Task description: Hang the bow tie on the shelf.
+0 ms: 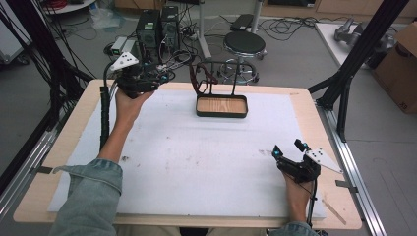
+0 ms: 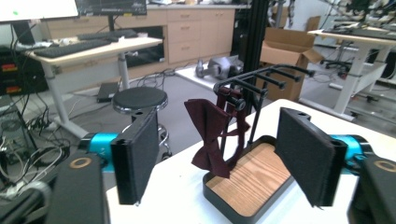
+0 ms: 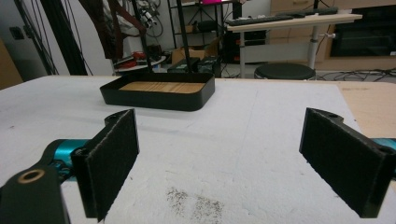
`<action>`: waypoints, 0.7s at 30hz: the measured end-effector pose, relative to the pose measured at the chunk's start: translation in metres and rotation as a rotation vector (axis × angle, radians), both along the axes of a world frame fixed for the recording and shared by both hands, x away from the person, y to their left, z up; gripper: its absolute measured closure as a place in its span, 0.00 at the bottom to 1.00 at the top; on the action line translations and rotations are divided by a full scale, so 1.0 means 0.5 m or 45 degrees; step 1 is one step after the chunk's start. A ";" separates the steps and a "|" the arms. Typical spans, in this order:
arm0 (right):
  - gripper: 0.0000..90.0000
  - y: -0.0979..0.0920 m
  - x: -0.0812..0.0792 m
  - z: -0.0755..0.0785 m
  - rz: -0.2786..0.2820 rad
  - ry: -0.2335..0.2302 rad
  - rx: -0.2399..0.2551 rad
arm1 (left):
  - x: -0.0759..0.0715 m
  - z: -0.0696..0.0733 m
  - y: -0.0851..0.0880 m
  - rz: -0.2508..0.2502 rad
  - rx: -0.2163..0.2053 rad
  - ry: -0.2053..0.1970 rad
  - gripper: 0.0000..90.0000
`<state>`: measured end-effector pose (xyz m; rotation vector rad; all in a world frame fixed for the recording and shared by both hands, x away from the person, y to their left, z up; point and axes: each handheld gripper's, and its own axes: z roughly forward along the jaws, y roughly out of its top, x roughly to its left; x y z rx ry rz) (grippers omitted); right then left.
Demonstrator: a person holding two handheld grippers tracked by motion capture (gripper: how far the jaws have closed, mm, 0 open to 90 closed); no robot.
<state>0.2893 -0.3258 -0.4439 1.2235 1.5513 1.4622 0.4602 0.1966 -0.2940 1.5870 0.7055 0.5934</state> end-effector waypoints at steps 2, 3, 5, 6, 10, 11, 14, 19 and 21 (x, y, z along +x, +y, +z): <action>0.12 0.000 0.000 0.000 -0.001 0.002 0.004 | -0.012 0.003 0.014 -0.004 -0.019 -0.004 0.31; 0.12 -0.001 0.000 0.000 0.000 0.003 0.006 | -0.018 0.004 0.021 -0.005 -0.033 -0.010 0.31; 0.12 -0.001 0.000 0.000 0.000 0.003 0.005 | -0.032 0.005 0.034 -0.005 -0.045 -0.023 0.30; 0.12 0.000 0.000 0.000 0.000 0.003 0.005 | -0.039 0.005 0.040 -0.008 -0.048 -0.029 0.29; 0.12 -0.001 0.000 0.000 0.001 0.005 0.004 | -0.067 0.002 0.064 0.000 -0.056 -0.049 0.26; 0.12 -0.001 0.000 0.000 0.000 0.006 0.004 | -0.076 -0.001 0.071 0.003 -0.057 -0.053 0.26; 0.12 0.000 0.000 0.000 0.000 0.005 0.002 | -0.098 -0.008 0.085 0.022 -0.040 -0.066 0.24; 0.12 -0.001 0.000 0.000 -0.003 0.005 0.004 | -0.136 -0.022 0.108 0.010 -0.058 -0.053 0.20; 0.12 -0.001 0.000 0.000 -0.005 0.008 0.005 | -0.153 -0.027 0.116 0.006 -0.063 -0.059 0.20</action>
